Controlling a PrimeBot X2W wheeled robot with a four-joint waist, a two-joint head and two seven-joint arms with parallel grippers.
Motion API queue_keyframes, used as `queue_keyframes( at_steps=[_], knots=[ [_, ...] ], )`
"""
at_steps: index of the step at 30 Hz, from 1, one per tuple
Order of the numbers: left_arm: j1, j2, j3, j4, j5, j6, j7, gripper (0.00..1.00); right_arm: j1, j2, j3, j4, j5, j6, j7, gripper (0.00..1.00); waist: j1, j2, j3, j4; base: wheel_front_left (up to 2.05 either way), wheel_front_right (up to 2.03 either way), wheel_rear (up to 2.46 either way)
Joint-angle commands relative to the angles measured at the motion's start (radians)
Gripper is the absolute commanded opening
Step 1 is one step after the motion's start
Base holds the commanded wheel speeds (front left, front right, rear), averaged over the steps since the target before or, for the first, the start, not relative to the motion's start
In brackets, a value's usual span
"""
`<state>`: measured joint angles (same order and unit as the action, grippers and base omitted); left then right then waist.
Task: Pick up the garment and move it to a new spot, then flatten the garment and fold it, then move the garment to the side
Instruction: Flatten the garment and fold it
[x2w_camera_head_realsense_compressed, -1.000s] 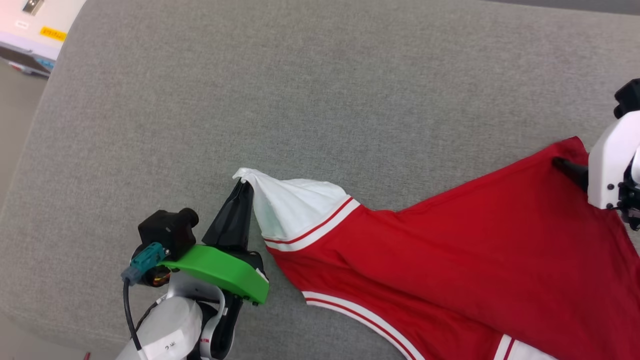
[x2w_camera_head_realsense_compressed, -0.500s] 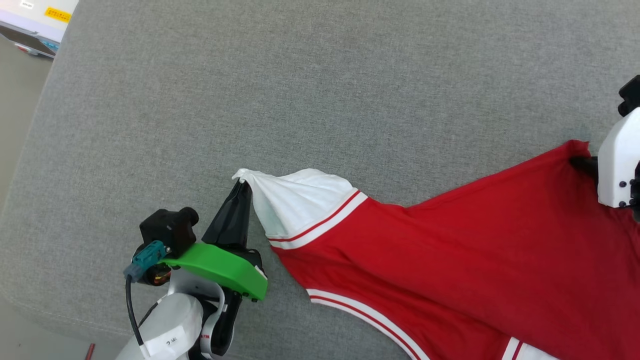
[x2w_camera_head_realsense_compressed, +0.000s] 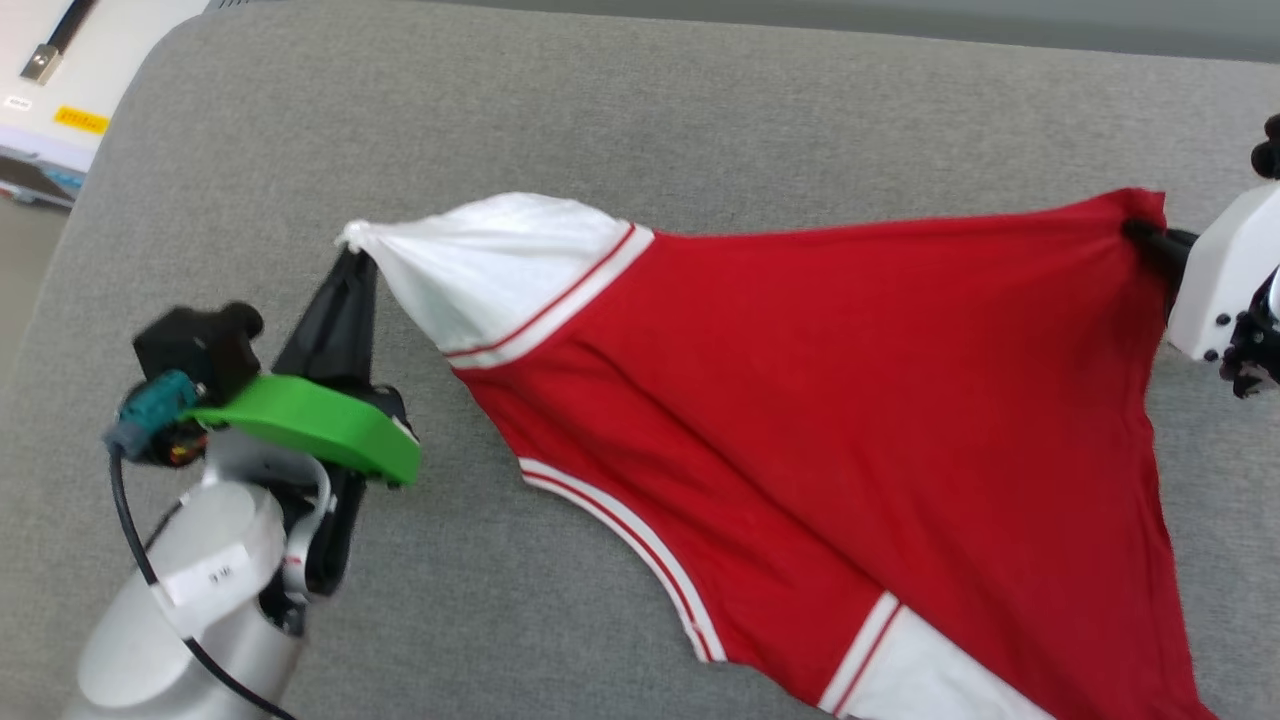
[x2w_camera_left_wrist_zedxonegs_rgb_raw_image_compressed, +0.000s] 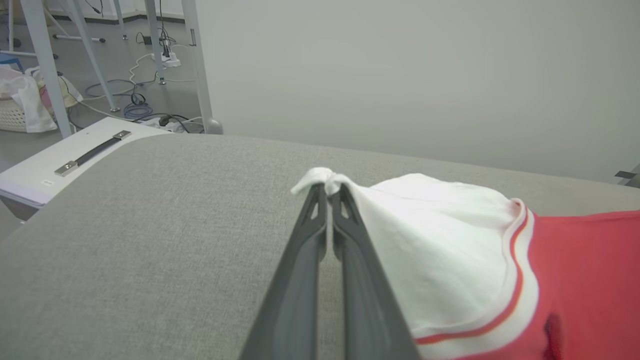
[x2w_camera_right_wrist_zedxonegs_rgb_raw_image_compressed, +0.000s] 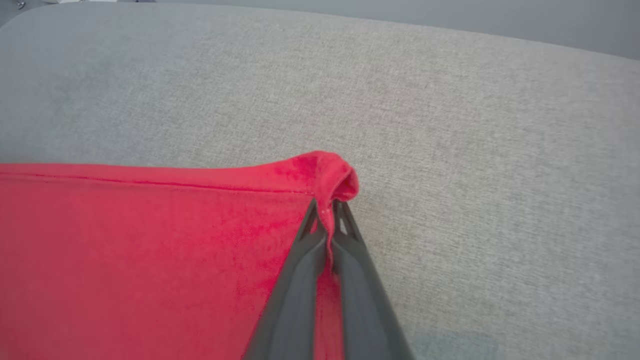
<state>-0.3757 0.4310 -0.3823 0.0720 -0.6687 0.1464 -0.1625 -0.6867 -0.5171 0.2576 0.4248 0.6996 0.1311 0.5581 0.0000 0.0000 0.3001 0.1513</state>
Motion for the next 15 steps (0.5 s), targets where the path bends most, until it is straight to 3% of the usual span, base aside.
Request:
queue_keyframes(
  at_steps=[1, 9, 15],
  knots=[
    [-0.058, 0.018, 0.019, 0.012, 0.001, 0.002, 0.011, 0.0, -0.034, 0.008, -0.018, 0.012, -0.019, 0.0, -0.028, 0.0, 0.0, 0.0, -0.03, -0.048, 0.0, 0.0, 0.0],
    [-0.368, 0.056, 0.042, 0.163, 0.02, -0.048, 0.069, 0.0, -0.203, 0.079, -0.084, 0.073, -0.143, 0.0, -0.149, 0.0, 0.0, 0.0, -0.006, -0.11, 0.0, 0.0, 0.0],
    [-0.655, 0.059, 0.03, 0.309, 0.073, -0.098, 0.061, 0.0, -0.41, 0.114, -0.15, 0.13, -0.246, 0.0, -0.23, 0.0, 0.0, 0.0, 0.069, -0.131, 0.0, 0.0, 0.0]
  ],
)
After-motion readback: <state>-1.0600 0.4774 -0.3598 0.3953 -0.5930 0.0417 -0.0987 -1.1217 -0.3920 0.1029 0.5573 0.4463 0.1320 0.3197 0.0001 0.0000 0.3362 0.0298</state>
